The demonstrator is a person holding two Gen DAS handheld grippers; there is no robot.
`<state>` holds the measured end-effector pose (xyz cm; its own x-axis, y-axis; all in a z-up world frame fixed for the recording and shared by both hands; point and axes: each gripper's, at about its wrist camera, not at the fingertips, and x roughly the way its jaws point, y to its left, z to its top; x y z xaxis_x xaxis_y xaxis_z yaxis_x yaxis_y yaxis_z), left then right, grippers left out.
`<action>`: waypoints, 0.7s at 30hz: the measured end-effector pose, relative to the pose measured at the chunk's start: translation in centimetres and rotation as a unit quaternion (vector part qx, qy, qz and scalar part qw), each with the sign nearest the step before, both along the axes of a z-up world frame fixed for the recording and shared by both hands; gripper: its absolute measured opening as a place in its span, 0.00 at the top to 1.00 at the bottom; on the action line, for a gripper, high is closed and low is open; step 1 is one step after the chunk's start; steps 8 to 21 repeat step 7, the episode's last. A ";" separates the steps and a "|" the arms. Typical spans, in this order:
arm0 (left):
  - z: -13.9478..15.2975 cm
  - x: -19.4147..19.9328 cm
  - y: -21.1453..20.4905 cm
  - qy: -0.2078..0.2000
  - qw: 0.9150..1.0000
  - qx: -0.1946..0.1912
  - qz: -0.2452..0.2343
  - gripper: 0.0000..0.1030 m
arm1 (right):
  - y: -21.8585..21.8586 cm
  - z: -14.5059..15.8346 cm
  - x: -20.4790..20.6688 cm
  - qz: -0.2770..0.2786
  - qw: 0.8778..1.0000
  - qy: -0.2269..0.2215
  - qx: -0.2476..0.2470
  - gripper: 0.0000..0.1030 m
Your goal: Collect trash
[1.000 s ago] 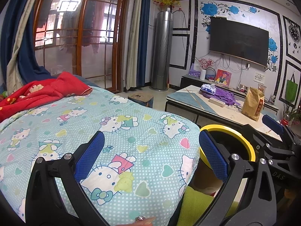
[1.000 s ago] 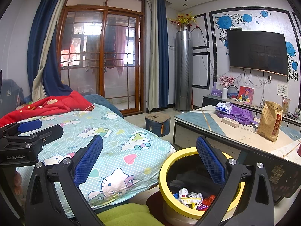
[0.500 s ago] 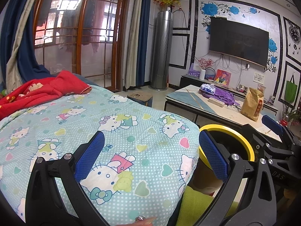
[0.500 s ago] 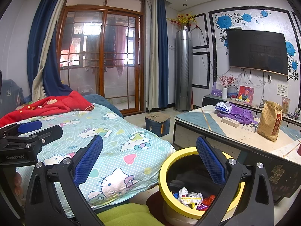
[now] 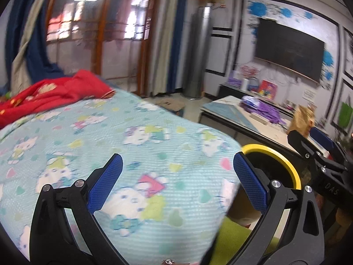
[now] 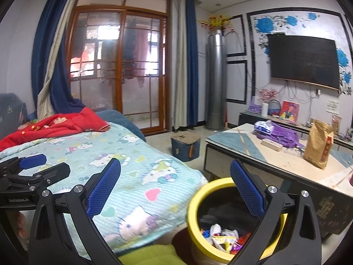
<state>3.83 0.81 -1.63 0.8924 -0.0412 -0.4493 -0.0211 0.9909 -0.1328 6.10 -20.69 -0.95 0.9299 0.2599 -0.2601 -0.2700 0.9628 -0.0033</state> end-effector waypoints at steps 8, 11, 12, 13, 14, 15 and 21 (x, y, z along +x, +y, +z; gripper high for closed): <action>-0.3 -3.9 18.6 0.079 0.958 -0.006 0.275 0.10 | 18.6 0.6 3.8 0.206 0.969 0.132 -0.036 0.06; -0.3 -3.9 18.6 0.079 0.958 -0.006 0.275 0.10 | 18.6 0.6 3.8 0.206 0.969 0.132 -0.036 0.06; -0.3 -3.9 18.6 0.079 0.958 -0.006 0.275 0.10 | 18.6 0.6 3.8 0.206 0.969 0.132 -0.036 0.06; -0.3 -3.9 18.6 0.079 0.958 -0.006 0.275 0.10 | 18.6 0.6 3.8 0.206 0.969 0.132 -0.036 0.06; -0.3 -3.9 18.6 0.079 0.958 -0.006 0.275 0.10 | 18.6 0.6 3.8 0.206 0.969 0.132 -0.036 0.06; -0.3 -3.9 18.6 0.079 0.958 -0.006 0.275 0.10 | 18.6 0.6 3.8 0.206 0.969 0.132 -0.036 0.06; -0.3 -3.9 18.6 0.079 0.958 -0.006 0.275 0.10 | 18.6 0.6 3.8 0.206 0.969 0.132 -0.036 0.06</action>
